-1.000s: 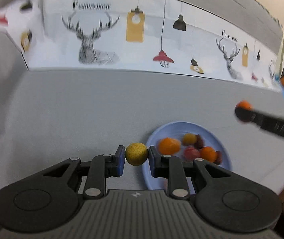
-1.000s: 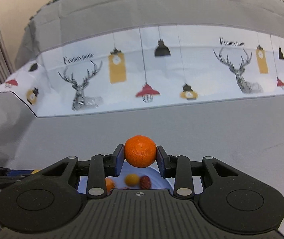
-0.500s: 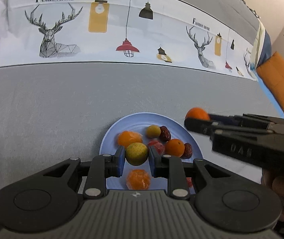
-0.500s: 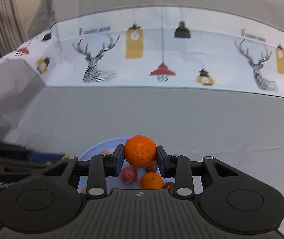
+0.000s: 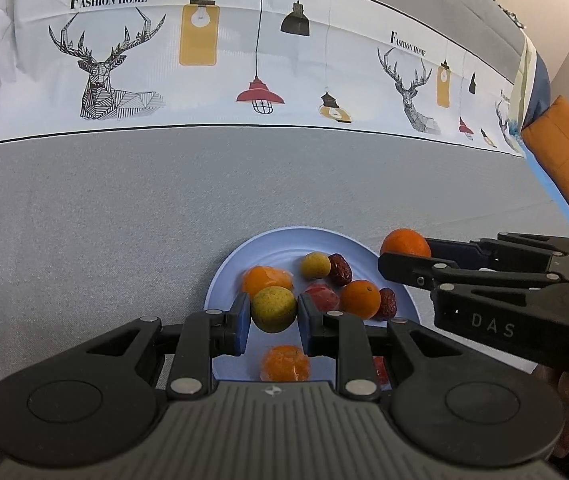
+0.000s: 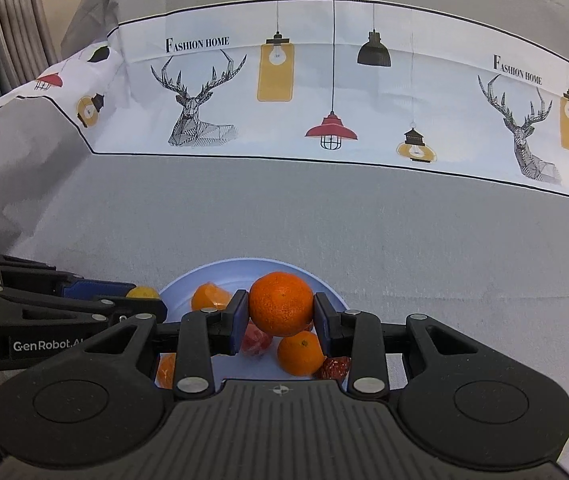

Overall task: Organize fruits
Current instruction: 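Carry the mandarin and yellow fruit with both tools over the blue plate, then open the right tool to drop the mandarin while the left drops the yellow fruit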

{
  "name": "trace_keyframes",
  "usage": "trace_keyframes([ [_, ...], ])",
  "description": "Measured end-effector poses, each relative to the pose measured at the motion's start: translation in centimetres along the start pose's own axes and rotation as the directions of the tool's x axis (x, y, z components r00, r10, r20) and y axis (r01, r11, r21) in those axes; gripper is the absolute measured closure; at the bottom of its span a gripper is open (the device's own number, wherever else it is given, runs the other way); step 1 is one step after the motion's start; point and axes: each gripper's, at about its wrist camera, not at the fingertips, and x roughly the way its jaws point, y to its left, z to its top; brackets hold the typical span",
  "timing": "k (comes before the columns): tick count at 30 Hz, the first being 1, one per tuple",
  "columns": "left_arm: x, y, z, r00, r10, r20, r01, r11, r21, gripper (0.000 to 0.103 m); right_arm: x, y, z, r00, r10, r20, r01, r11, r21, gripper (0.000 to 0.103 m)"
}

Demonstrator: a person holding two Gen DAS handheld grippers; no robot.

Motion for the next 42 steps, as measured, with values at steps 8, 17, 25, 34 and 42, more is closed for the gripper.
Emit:
trace_keyframes([
  [8,0.11,-0.26,0.0,1.0,0.0,-0.001,0.0,1.0,0.004,0.076,0.07,-0.06,-0.03,1.0,-0.002,-0.008,0.002,1.0,-0.001,0.067],
  [17,0.29,-0.48,0.01,1.0,-0.007,0.002,0.007,1.0,0.016,0.076,0.24,0.18,-0.09,1.0,-0.004,-0.018,0.004,1.0,-0.01,0.067],
  [25,0.21,-0.5,-0.03,1.0,-0.016,0.006,0.015,1.0,0.013,0.076,0.27,0.23,-0.11,1.0,-0.008,-0.019,0.007,1.0,-0.014,0.066],
  [34,0.14,-0.4,0.01,1.0,-0.029,0.009,0.029,1.0,0.008,0.065,0.31,0.09,-0.15,1.0,-0.027,-0.013,0.027,1.0,-0.003,0.054],
  [42,0.17,-0.31,0.1,1.0,-0.025,0.008,0.025,1.0,0.007,0.053,0.24,0.09,-0.2,0.999,-0.038,-0.009,0.038,0.999,0.002,0.049],
])
